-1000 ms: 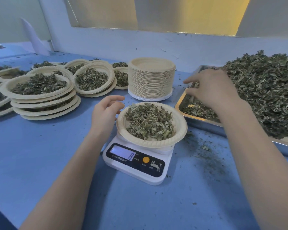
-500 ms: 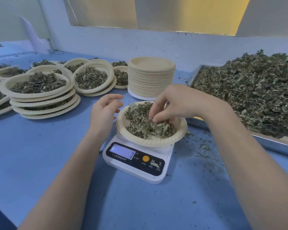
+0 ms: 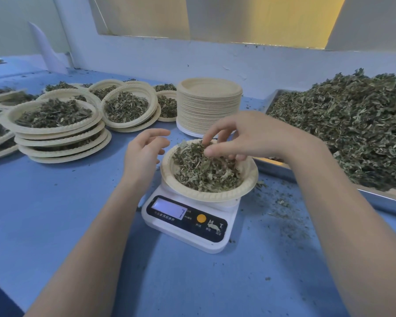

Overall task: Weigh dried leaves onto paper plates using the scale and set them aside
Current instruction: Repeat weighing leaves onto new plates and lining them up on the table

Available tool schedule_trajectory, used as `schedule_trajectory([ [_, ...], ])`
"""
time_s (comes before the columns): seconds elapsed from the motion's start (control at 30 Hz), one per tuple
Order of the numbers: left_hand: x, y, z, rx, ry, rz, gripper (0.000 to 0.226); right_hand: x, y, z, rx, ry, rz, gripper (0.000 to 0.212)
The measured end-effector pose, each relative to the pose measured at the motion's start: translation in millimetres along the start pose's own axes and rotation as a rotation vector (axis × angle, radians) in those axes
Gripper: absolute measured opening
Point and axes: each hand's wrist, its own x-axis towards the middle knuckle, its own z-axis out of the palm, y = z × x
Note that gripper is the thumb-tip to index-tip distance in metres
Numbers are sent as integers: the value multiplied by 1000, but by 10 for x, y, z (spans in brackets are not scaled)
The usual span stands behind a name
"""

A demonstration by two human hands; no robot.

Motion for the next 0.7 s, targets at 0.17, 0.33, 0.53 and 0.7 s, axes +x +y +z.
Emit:
schedule_trajectory([
  [0.17,-7,19,12,21,-62,-35,18,-103,195,-210,-142,-217,158,120],
  [0.33,-62,-3,121,41,-308,-132,33,-116,263,-51,-104,-452,175,148],
  [0.53,74,57,180,106,-268,-163,38,-69,365,29,-26,-329,110,151],
  [0.7,120,236,-237,-13,-97,-105,30,248,155,40,29,-253,-26,147],
])
